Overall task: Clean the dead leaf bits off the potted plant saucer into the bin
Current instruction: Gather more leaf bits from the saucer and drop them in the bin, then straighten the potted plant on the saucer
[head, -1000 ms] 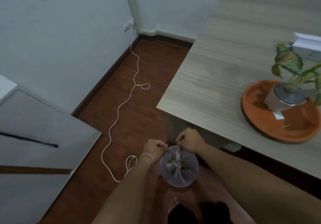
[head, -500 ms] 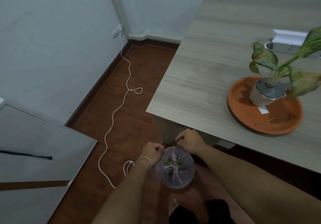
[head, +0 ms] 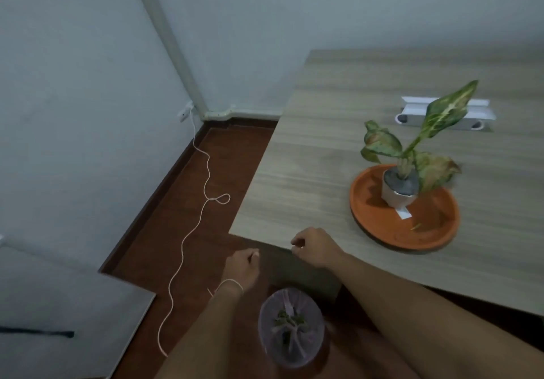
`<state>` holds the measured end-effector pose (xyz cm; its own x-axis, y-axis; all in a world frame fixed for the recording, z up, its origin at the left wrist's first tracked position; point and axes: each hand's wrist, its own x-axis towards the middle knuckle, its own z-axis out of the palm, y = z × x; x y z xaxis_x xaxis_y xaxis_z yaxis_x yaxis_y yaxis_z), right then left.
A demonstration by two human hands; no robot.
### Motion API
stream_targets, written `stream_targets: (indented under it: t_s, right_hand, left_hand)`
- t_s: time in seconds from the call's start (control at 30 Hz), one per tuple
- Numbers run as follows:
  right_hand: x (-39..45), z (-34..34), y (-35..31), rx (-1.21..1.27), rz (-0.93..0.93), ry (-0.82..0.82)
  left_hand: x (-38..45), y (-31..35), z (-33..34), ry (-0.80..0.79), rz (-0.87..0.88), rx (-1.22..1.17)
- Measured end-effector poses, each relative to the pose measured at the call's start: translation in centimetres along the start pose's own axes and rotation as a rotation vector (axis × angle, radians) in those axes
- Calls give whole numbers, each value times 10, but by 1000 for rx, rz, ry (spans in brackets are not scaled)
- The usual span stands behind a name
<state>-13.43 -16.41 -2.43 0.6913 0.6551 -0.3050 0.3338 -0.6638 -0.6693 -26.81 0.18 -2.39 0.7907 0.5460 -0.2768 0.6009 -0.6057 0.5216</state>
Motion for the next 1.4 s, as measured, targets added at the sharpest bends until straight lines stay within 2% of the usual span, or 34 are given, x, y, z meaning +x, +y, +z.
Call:
stream_targets:
  t_s: [0.27,0.57,0.87,1.0,1.17,1.27,1.4]
  right_hand:
    - [-29,-87,18,17,24,162]
    - [-90,-173,99,6,201,329]
    - [-112,-224,173,16,330,389]
    - [-106,-228,186,14,366,339]
    - [-91,-234,172,116,253,314]
    - [-76,-231,164,237,135,370]
    - [-39,-214,197,280,125,341]
  left_hand:
    - [18,94,-6,-41,176,33]
    - [17,203,31,-150,361,219]
    - [21,276,67,-235,438,284]
    - [21,298,74,-250,503,253]
    - [31,313,83,-273,523,174]
    - [50,309,93,-298,511,154]
    - [76,313,102,-304,518,127]
